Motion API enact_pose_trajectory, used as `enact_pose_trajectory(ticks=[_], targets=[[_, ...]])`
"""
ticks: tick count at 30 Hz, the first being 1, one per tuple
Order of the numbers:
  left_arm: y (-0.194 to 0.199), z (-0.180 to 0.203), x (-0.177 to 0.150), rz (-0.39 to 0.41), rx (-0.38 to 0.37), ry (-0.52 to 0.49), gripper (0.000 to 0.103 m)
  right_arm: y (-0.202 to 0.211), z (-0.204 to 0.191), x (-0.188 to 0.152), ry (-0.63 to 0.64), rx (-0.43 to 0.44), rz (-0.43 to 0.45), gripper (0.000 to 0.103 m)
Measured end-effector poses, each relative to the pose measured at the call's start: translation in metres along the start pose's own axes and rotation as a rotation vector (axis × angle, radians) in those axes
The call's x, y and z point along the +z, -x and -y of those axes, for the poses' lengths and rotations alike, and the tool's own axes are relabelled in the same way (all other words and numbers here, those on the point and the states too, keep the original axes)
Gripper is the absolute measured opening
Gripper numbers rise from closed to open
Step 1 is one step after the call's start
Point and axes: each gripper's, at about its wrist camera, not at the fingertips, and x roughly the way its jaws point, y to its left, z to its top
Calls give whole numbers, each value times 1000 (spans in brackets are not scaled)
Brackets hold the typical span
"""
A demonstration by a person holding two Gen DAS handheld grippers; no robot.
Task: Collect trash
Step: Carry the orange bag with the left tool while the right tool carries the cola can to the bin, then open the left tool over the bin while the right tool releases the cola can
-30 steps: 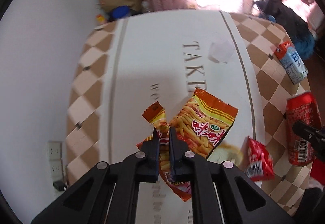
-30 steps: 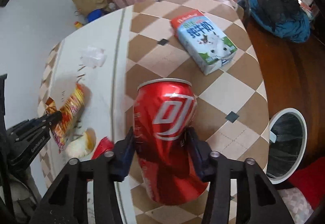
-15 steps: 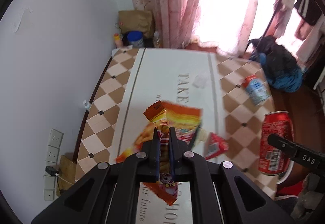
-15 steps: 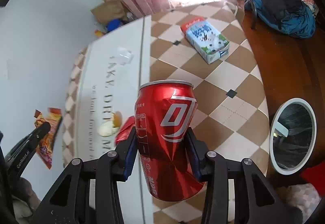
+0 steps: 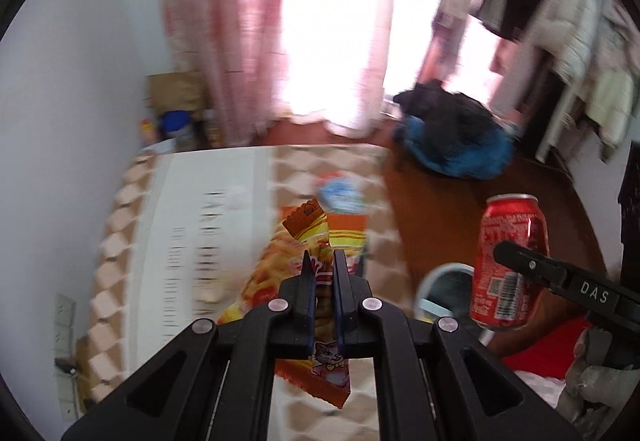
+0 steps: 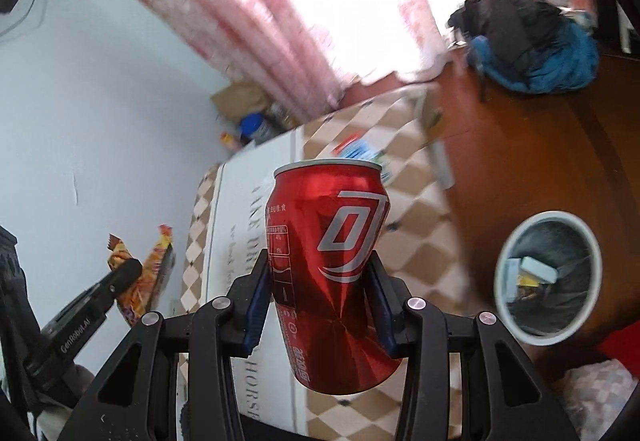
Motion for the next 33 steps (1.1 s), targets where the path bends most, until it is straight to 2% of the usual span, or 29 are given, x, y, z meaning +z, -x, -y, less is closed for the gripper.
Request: enact_pose_trajectory(ticks=[7,11,15,21,25,26,28,29,30,31,33], targets=[[-47,126,-3,-84,-138,-131,4,71,116,3,-117,-112,64,46],[-96,190,-11,-191,-202,-177,4,86,187,1,-201,-160,61,46],[-148,229,-22,-293,-243,-184,5,79,254,-7,-283,-194,23,46],[-222,256,-35,-477,-312,-147,6,47,343,-33,-412,-194,-64,46],[-255,261,-42,-560,-290,-140,9,15,383,-48,-483,-173,-129,46],[-262,261,-44,-572,-285,-142,12,6,392,-52,-499,-173,-145,46],[-270,262,-48,-583,-268,-136,32,-12,405,-57,-530,-162,-175,46],[-273,260,-51,-591,-263,-126,61,-18,410,-61,-542,-160,-189,46],[-275,257,-52,-592,-256,-115,84,-26,414,-63,-554,-158,-203,47],[-277,252,-53,-589,-248,-110,87,-36,418,-64,-569,-161,-224,47],[-280,247,-55,-597,-215,-117,87,-55,421,-65,-595,-168,-271,60]])
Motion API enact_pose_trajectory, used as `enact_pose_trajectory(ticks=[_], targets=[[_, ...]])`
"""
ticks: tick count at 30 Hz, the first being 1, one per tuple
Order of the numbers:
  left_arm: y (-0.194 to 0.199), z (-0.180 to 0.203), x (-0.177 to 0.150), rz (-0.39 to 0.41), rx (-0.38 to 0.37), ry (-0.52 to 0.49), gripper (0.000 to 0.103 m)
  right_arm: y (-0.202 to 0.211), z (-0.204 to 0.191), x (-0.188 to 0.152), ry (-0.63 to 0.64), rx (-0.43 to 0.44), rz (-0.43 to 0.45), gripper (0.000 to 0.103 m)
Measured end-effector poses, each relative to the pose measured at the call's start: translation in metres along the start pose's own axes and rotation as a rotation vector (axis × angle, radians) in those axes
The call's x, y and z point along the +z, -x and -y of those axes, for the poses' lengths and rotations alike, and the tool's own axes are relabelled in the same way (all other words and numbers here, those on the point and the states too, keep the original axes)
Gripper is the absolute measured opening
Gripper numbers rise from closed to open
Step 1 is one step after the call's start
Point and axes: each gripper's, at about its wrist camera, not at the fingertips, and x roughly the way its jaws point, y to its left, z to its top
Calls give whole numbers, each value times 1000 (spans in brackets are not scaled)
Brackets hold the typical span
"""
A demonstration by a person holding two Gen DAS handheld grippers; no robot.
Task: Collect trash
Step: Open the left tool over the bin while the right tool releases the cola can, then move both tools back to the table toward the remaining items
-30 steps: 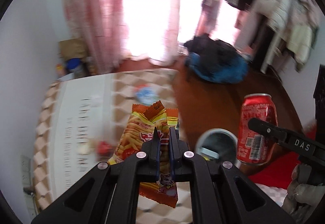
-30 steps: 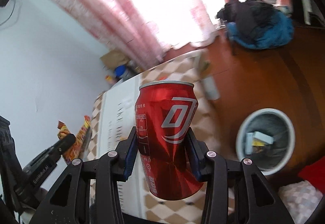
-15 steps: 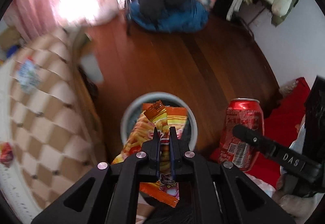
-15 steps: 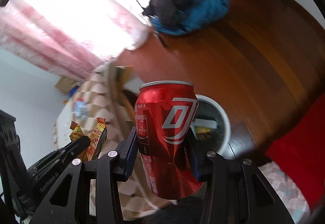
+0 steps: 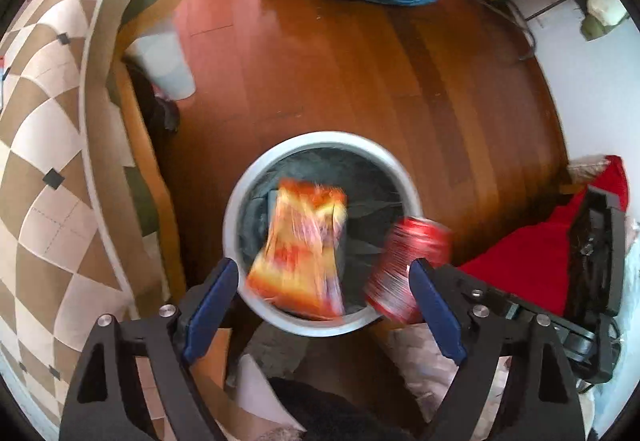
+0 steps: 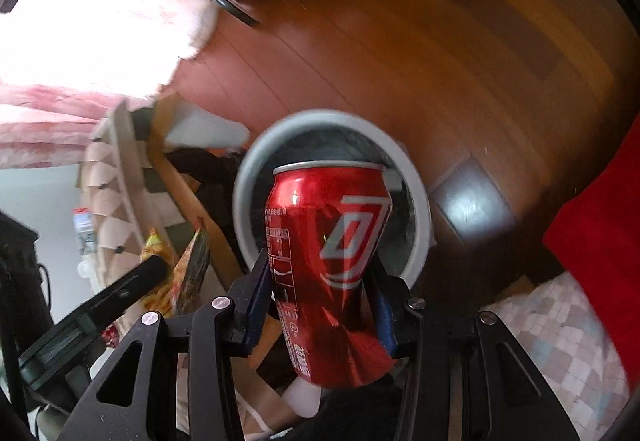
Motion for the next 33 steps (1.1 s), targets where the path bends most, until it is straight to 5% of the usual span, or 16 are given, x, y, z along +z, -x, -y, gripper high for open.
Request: enact_pose_trajectory(ticks=[1,4,7,16,33], targets=[[-1,-2,-1,-2,15,0,87,-4,1,-1,-3,-4,-13,76],[0,-7,-5,7,74,-2,91,-9,-2,-7,33,-65,-18,83],[4,-10,-13,18,117,-7,93,-11,-8,-13,87,-163,-24,103],[17,-4,-38,62,217,-60,100,3,-25,-42,217,-361,23,103],[115,17,-73,226,193,-91,100,94,-66,-86,295,-353,171,103]])
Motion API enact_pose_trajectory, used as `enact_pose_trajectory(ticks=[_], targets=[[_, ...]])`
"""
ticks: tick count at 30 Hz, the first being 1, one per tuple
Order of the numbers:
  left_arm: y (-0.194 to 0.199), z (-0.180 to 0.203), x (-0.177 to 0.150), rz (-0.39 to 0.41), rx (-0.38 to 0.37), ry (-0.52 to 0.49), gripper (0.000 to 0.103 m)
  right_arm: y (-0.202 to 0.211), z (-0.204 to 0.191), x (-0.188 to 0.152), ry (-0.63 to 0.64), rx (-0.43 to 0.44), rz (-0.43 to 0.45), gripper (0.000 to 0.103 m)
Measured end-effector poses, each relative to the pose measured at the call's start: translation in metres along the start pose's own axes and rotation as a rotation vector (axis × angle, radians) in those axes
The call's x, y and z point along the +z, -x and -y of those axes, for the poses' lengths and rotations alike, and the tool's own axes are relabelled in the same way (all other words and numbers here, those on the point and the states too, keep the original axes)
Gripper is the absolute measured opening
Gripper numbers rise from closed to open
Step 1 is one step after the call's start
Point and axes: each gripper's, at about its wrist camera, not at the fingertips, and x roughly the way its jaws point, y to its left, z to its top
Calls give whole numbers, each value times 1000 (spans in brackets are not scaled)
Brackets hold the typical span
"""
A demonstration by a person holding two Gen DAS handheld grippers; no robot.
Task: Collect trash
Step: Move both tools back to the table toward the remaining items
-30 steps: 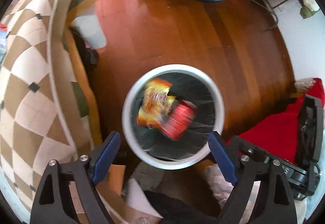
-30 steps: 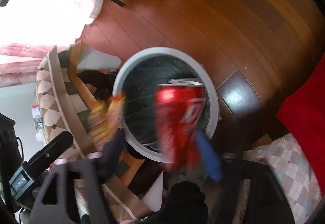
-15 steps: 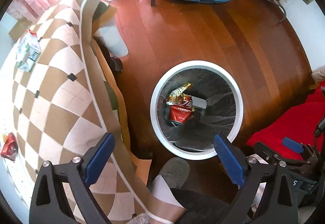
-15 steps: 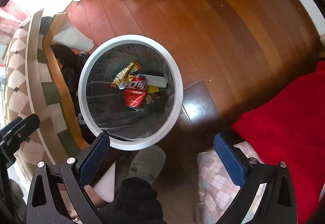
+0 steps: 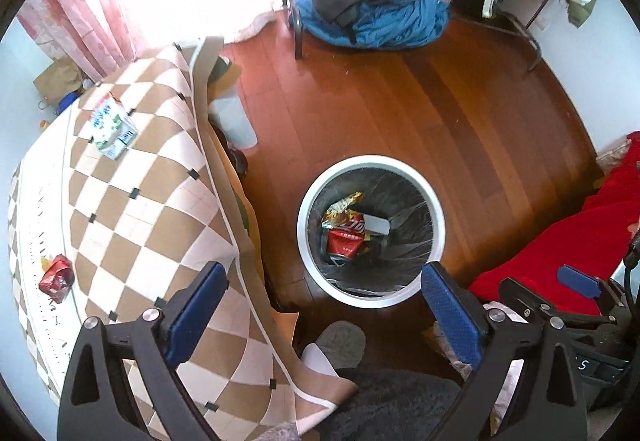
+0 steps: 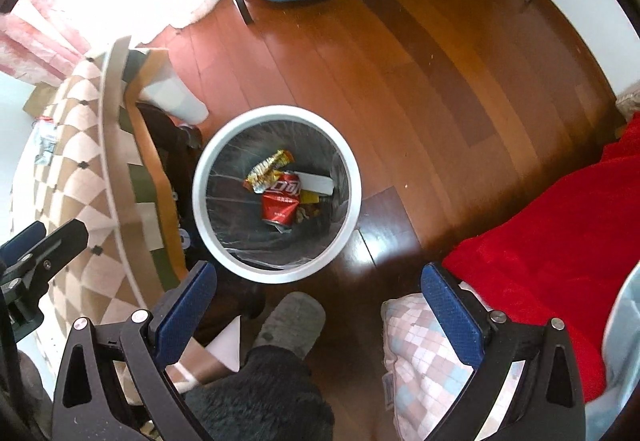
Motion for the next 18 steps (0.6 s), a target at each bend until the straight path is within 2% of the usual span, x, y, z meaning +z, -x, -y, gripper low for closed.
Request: enact_pose_trajectory(ticks=[7,10,15,18], targets=[[51,-6,-10,72,-34,19,100,58,-8,-13,11,21,85,103],[73,-16,-12,101,-30,57,100,81,-15,-20,7,35,118,103],[109,-57,-12,179,-43,154,100,127,-32,-24,-6,104,186,103],[122,-93,-11,215,-12,215,100,147,-54,-23,17,144,220,103]])
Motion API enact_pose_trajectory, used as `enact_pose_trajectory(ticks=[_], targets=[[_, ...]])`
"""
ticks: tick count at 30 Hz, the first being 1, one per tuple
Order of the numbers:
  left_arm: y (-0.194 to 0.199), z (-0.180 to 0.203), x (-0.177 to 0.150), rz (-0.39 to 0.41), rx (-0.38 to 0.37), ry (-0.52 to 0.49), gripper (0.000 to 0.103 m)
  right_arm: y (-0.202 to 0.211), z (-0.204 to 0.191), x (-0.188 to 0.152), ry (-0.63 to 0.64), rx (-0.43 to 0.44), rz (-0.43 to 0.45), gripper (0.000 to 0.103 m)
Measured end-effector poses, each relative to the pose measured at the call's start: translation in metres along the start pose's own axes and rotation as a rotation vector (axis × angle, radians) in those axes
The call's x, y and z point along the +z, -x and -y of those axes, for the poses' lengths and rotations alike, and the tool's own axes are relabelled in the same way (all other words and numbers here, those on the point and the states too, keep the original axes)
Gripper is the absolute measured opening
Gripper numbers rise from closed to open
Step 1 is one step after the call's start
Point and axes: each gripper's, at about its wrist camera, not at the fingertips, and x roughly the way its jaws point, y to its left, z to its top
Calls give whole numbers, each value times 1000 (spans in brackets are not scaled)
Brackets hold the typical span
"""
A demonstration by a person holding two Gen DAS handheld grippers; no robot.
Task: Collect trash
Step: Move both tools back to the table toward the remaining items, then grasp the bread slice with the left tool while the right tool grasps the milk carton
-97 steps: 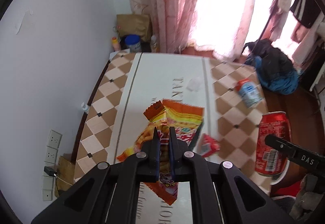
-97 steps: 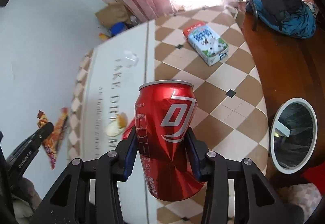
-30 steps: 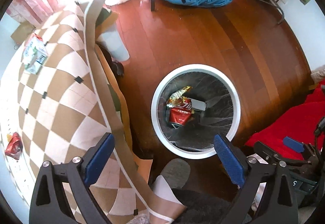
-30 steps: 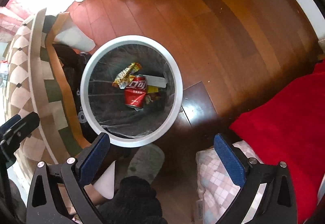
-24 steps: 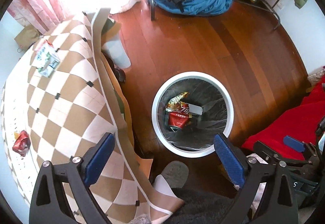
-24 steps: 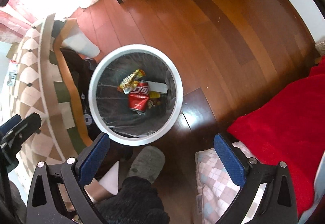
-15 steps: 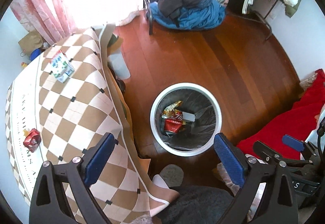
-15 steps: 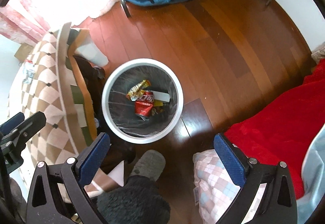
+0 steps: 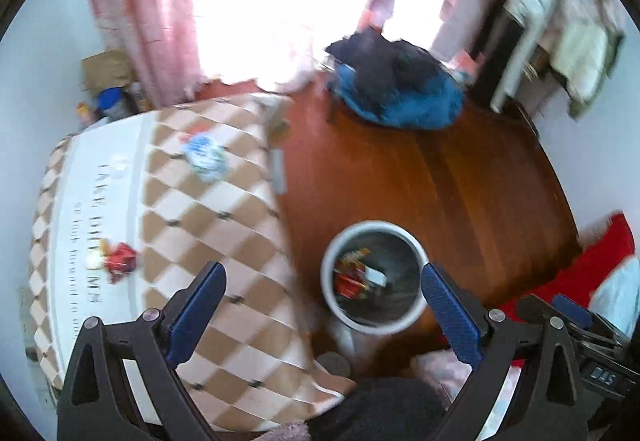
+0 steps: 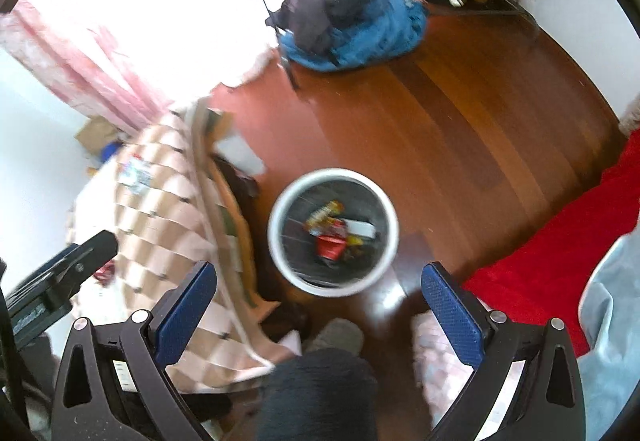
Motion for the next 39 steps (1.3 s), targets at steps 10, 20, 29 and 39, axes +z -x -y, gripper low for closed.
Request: enact_pose_trajectory(ticks=[10,20,29,39], targets=[[-33,-188,11,-2,322,206,100,-66,-164,34,207,134,-71,103],[-117,-347,-4,-139,463,361,100,-246,-331,75,387,57,-196,102],[-135,-379,-27,-173,354,425,100,-336,-390,86,454,-16,-229,77],[-129,-357,-81,-201,98,544,75,-290,-384,25,517,37,-207,59]])
